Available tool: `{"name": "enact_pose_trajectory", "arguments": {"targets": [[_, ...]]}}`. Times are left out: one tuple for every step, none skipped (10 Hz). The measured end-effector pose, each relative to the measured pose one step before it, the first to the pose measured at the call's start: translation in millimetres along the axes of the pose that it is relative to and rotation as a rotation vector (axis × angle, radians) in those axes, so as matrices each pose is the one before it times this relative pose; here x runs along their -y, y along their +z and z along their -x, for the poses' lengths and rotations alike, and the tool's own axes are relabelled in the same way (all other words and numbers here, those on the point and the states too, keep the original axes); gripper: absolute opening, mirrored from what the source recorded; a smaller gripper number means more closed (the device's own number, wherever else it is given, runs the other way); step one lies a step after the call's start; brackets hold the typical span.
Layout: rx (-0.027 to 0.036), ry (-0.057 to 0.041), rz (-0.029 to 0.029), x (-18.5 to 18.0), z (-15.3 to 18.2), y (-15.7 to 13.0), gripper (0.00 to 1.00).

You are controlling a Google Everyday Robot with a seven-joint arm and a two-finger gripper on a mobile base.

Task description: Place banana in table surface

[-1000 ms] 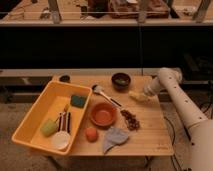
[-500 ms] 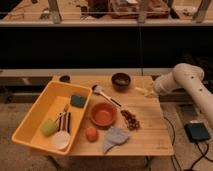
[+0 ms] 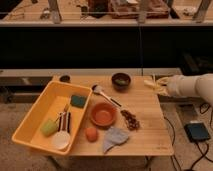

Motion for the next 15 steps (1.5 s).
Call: {"name": "enact_pose_trajectory", "arguments": {"targets": [[0.00358,-0.01487,-0.00038,5.57,1.97,2.53,0.00],[-0.00330,-0.02270,0.00346,7.20,-0.10,11.76,0.00],[-0.00933,-0.00717,0.00257,2.61,-4.41,8.57,0.00],[-0.00938,-0.00589,0.00631,0.34,-4.13,9.82,0.00],[-0.01852,-0.01925,0.01989,-3.82,-7.64,30.49,0.00],[-0.01332,-0.01242,0.01260,-5.40,-5.67,18.71,0.00],[-0.00296,-0.00204,0.00264,-1.38,-1.31,3.76,0.00],[-0.03581,-0.01661,0.03267,-17.38,-14.70,42.69,0.00],[-0.02494,-0.01050,0.02447,-11.66,-8.57,27.53,0.00],[-0.01405,-0.00665,0.01548,-6.60,-4.59,16.60,0.00],[-0.01700,-0.00984,0.02207,-8.90,-5.27,22.19,0.00],[-0.01967,-0.01177,0.02861,-9.49,-4.79,24.61,0.02],[-0.01952,-0.01237,0.03277,-5.61,-1.79,17.97,0.10],[-0.01030,-0.01036,0.02560,-3.68,1.62,10.76,0.17],[-0.00842,-0.01401,0.03366,-1.63,5.74,12.94,0.30]]}}
